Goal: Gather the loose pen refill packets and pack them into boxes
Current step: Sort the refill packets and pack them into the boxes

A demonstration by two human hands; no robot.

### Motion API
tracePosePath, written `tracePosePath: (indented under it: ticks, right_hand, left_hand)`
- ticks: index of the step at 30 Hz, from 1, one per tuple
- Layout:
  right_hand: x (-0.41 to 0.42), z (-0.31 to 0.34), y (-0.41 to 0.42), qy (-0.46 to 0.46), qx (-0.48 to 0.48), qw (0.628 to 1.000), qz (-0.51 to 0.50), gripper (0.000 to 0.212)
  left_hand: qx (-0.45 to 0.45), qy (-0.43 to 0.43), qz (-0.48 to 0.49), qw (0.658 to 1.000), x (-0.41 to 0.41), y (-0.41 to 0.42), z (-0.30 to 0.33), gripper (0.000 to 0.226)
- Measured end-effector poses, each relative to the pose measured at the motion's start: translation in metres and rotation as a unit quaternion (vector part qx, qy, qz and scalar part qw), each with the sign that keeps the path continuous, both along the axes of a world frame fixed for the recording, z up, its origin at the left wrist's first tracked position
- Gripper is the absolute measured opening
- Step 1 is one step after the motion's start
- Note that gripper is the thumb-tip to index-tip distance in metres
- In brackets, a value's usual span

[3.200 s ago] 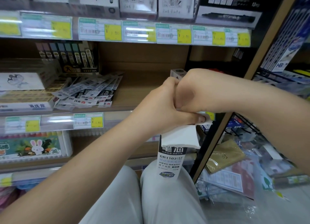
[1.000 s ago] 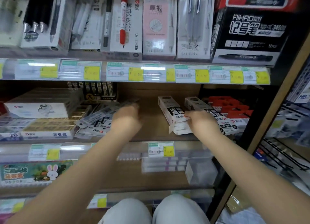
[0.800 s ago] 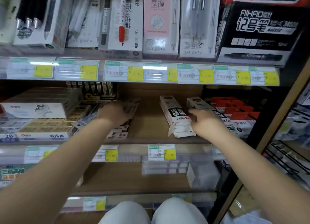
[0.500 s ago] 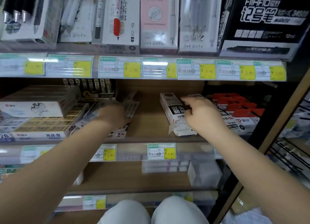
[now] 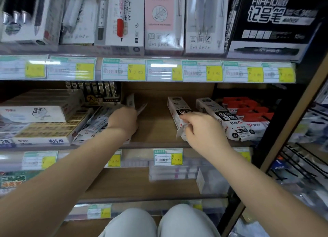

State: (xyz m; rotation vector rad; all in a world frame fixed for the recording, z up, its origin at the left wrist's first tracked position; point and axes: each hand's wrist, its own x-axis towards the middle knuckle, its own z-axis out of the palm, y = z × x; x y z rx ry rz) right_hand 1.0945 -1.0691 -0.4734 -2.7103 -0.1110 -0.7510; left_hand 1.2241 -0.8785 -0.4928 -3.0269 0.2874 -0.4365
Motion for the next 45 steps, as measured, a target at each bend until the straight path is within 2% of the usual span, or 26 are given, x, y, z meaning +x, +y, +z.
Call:
tracePosePath:
  ticks: [5,7,10,15,18,22,27,30,33,34,36,38,43,45]
  right_hand:
    - [-0.008,-0.004,0.003,-0.018,0.011,1.000,0.012,0.035]
    - [-0.011,-0.004,0.004,-0.011,0.010,1.000,0.015,0.035]
    - [-0.014,-0.005,0.003,-0.016,0.008,1.000,0.019,0.036]
    - [-0.019,-0.007,0.002,-0.054,0.020,0.998,0.018,0.041]
    - [-0.023,-0.009,0.002,-0.064,0.044,0.997,0.026,0.040]
    - [-0.028,-0.009,0.005,-0.063,0.100,0.992,0.045,0.037]
    - [-0.036,-0.008,0.022,-0.046,0.191,0.979,0.051,0.026]
    - [-0.040,-0.010,0.033,0.023,0.298,0.953,0.056,0.031]
    - [-0.043,-0.019,0.044,0.117,0.447,0.882,0.092,0.053]
    - [-0.045,-0.023,0.048,0.143,0.481,0.858,0.109,0.054]
    - [-0.049,-0.030,0.054,0.170,0.528,0.820,0.143,0.036]
    - [-0.053,-0.038,0.058,0.169,0.552,0.803,0.150,0.019]
    - [-0.053,-0.062,0.067,0.137,0.590,0.787,0.115,0.028]
    - [-0.052,-0.068,0.068,0.117,0.595,0.789,0.101,0.023]
  left_hand:
    - [0.037,-0.003,-0.002,0.999,-0.010,-0.005,-0.004,0.027]
    - [0.050,-0.005,-0.001,0.999,-0.012,-0.007,-0.003,0.030]
    - [0.046,-0.001,-0.011,0.999,-0.014,-0.007,-0.002,0.037]
    - [0.028,-0.034,-0.028,0.999,-0.028,-0.001,0.013,0.027]
    - [-0.039,-0.109,-0.072,0.991,-0.040,0.008,0.015,0.024]
    - [-0.170,-0.252,-0.175,0.936,-0.063,0.018,0.005,0.017]
    - [-0.297,-0.263,-0.195,0.897,-0.112,0.015,-0.001,0.020]
    - [-0.355,-0.249,-0.195,0.880,-0.141,0.012,-0.011,0.020]
    - [-0.421,-0.237,-0.206,0.851,-0.161,0.006,-0.026,0.017]
    - [-0.444,-0.228,-0.209,0.841,-0.166,0.003,-0.032,0.016]
    - [-0.482,-0.194,-0.208,0.829,-0.172,-0.002,-0.045,0.019]
    - [-0.510,-0.164,-0.198,0.821,-0.177,-0.006,-0.058,0.024]
    - [-0.546,-0.107,-0.172,0.813,-0.185,-0.014,-0.076,0.024]
    - [-0.554,-0.081,-0.162,0.813,-0.184,-0.014,-0.080,0.019]
